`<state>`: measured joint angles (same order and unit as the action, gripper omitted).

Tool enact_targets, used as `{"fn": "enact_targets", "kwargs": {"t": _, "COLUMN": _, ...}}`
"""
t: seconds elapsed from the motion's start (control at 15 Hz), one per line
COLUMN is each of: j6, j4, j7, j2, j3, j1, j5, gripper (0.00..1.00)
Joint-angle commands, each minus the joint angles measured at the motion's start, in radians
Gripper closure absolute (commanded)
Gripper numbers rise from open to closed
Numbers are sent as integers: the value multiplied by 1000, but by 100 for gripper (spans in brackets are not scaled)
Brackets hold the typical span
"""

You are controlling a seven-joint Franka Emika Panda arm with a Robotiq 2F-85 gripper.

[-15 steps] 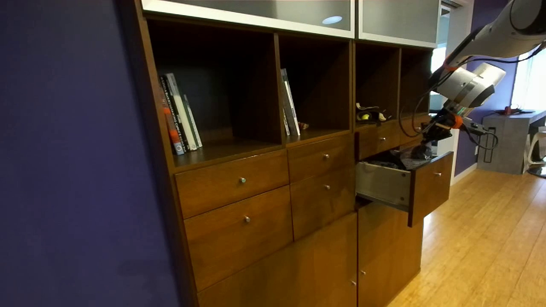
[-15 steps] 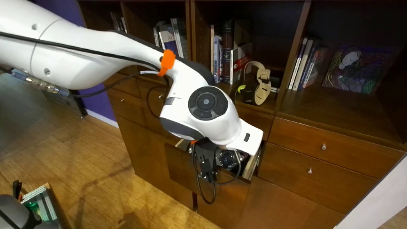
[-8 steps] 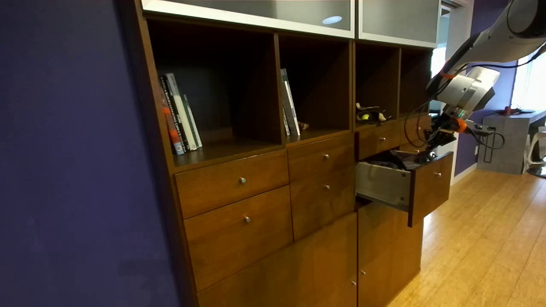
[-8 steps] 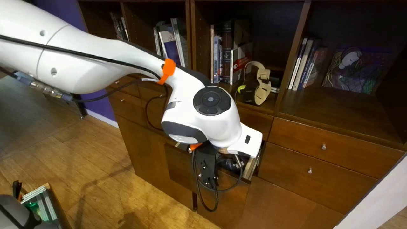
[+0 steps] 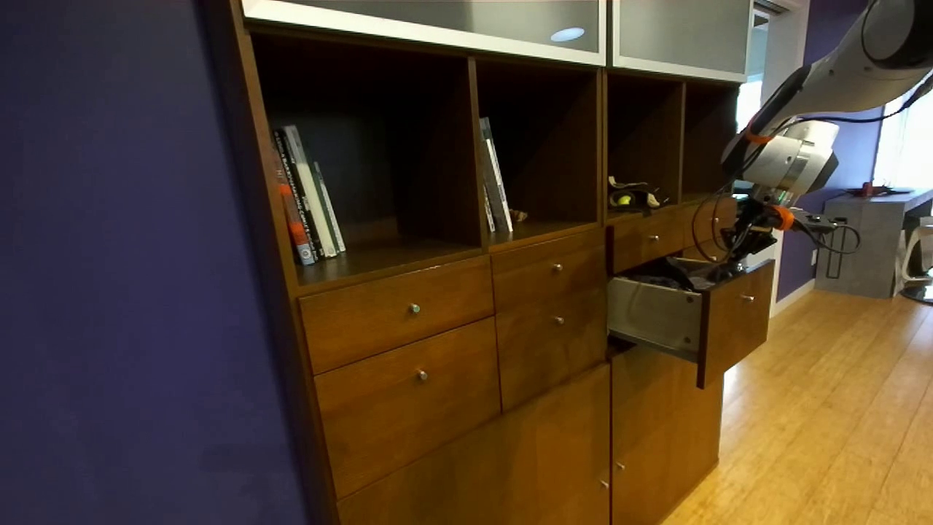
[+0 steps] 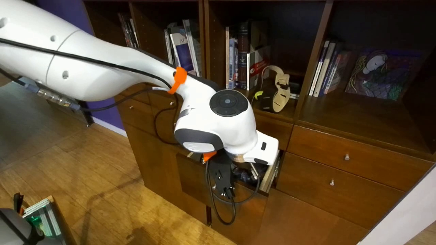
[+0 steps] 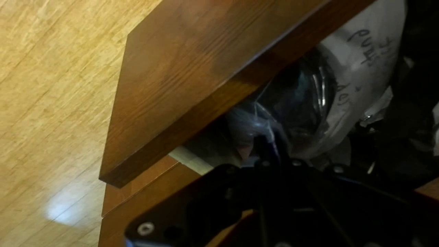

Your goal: Put the clear plastic in the open drawer.

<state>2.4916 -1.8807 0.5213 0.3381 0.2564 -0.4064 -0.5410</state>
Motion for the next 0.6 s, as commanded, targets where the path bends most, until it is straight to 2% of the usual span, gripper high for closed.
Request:
{"fn": "enact_targets", "kwargs": {"t": 0.0, "j6": -9, "j4": 3, "j7": -58, "j2": 11, "j3": -28, "j1": -14, "j5": 82, "gripper": 99}}
{"fn": "enact_targets", "kwargs": {"t": 0.53, "j6": -22, "j4": 7, "j7": -95, "j2": 34, "j3": -35, "j1": -26, "j5": 126, "gripper": 99}}
